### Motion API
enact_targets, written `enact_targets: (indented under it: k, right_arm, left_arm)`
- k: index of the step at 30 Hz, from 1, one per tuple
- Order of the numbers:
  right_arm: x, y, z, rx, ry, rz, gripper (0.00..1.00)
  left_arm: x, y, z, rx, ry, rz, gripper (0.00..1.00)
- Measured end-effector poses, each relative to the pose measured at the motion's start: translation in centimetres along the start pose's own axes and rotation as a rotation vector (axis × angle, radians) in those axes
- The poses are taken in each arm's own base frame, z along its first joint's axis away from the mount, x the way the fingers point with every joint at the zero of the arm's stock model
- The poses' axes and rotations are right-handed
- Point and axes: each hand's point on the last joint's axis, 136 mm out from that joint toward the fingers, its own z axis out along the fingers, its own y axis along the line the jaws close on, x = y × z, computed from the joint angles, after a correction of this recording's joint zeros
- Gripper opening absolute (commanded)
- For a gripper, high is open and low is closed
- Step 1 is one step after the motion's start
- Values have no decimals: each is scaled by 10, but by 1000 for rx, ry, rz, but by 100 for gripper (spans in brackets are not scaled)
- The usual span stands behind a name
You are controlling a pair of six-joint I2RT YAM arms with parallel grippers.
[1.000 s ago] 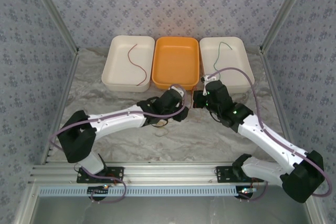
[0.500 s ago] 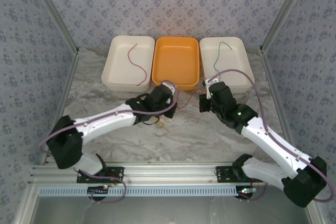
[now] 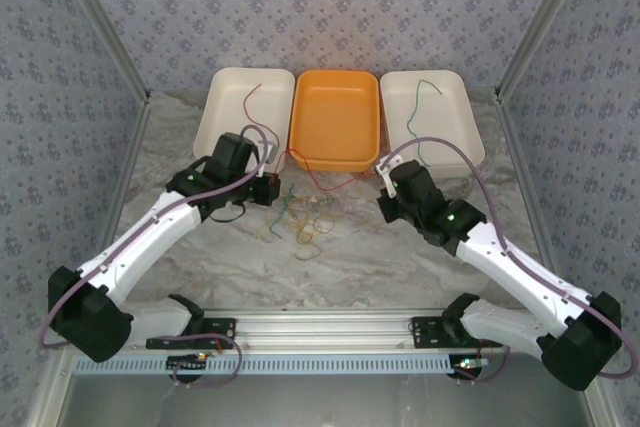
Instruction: Untangle the cables
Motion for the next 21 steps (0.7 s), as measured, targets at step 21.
enact_targets:
  k: [21]
  right_arm:
    - [-15, -24, -11, 212, 30, -555, 0]
  left_arm:
    - [-26, 131, -71, -771, 30, 354, 0]
